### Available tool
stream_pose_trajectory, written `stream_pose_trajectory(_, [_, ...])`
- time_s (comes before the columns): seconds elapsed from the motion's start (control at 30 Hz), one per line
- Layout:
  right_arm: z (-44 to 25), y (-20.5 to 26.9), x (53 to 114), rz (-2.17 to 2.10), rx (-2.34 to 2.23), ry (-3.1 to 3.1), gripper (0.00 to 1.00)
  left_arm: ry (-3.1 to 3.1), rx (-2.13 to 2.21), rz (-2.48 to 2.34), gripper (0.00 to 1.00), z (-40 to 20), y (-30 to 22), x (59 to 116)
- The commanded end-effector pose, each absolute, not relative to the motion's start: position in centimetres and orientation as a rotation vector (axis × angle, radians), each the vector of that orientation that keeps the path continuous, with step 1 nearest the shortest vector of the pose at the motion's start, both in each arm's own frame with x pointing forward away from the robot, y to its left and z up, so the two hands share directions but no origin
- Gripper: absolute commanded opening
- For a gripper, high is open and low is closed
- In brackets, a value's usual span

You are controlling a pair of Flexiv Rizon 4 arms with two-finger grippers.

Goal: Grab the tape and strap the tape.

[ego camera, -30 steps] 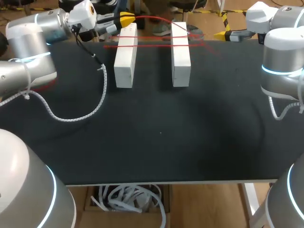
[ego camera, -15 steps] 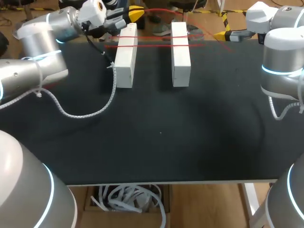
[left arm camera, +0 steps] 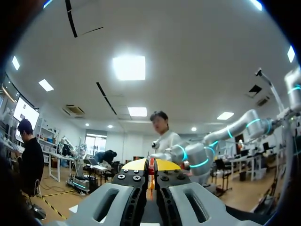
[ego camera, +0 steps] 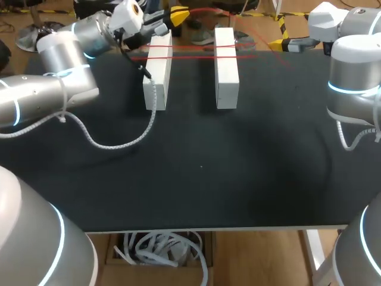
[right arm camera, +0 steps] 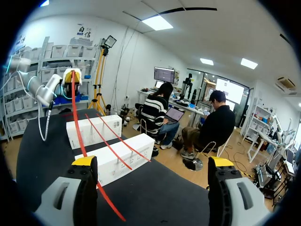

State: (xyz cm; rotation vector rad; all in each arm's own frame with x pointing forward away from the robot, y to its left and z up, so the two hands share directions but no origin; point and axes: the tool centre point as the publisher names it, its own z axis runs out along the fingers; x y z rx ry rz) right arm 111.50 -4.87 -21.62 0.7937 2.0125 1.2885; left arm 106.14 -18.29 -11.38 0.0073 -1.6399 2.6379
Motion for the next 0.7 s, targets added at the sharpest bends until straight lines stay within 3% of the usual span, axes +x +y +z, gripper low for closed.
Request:
stream_pose_trajectory(0.03, [-21.6, -4.9, 111.4, 1.29, 0.793, 2.012, 1.0, -1.622, 0.026, 2.666, 0.0, -12.0, -19.1, 106.1])
stream_pose_trajectory(0.7, [-21.6, -4.9, 111.4, 1.29, 0.793, 2.012, 1.0, -1.615, -0.015, 2.685, 0.0, -11.7, -20.7, 107.7])
